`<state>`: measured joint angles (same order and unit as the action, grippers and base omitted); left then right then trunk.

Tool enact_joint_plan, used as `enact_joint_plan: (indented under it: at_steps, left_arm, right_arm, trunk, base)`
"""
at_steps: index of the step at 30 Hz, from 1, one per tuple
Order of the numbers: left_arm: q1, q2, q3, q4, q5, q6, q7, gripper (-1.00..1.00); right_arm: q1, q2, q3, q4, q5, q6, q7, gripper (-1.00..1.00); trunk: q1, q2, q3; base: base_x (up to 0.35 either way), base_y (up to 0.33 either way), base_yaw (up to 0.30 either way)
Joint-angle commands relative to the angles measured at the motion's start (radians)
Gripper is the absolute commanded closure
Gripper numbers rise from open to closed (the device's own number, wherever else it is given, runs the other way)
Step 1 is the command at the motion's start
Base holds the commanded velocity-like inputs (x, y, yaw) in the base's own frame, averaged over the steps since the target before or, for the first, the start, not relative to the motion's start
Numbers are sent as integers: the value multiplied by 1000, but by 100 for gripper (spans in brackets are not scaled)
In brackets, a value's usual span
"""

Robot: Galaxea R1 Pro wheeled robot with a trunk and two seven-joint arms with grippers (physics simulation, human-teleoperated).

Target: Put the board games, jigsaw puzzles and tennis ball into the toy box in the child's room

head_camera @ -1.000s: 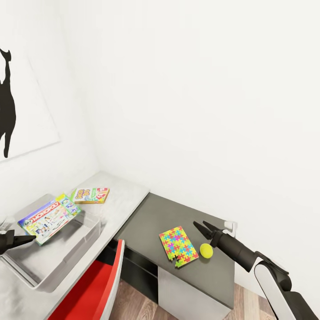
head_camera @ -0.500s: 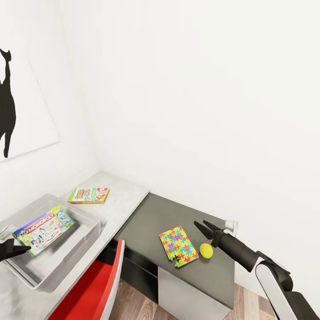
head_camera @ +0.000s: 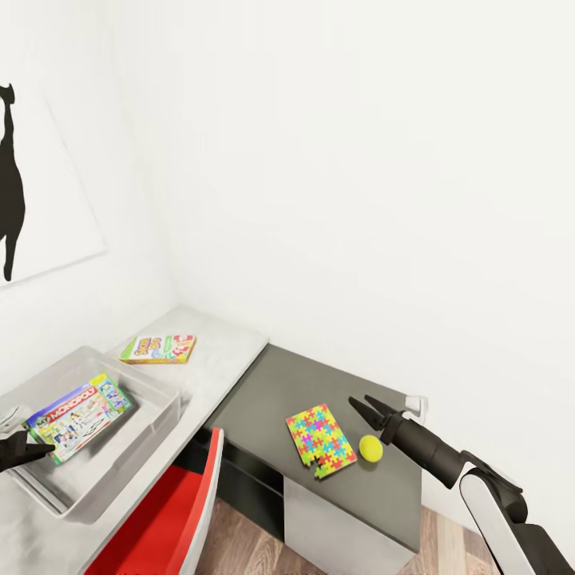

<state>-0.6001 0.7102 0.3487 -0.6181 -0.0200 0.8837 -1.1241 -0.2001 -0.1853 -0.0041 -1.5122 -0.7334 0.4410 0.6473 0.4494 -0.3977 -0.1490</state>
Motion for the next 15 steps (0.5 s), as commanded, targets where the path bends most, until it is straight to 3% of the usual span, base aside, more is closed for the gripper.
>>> enact_joint_plan:
  at_steps: [1,15]
  left_arm:
    - [-1,0,3,0,-1,9,-5,100]
    - [-1,1,1,-1,1,8,-15,100]
  right_arm:
    - [-1,0,0,0,-9,8,0,-100]
    - [-1,1,0,1,-9,8,0,-100]
  trunk:
    - [1,-2,-4]
    - [1,-2,-26]
  base:
    - [0,0,0]
    - [0,0,0]
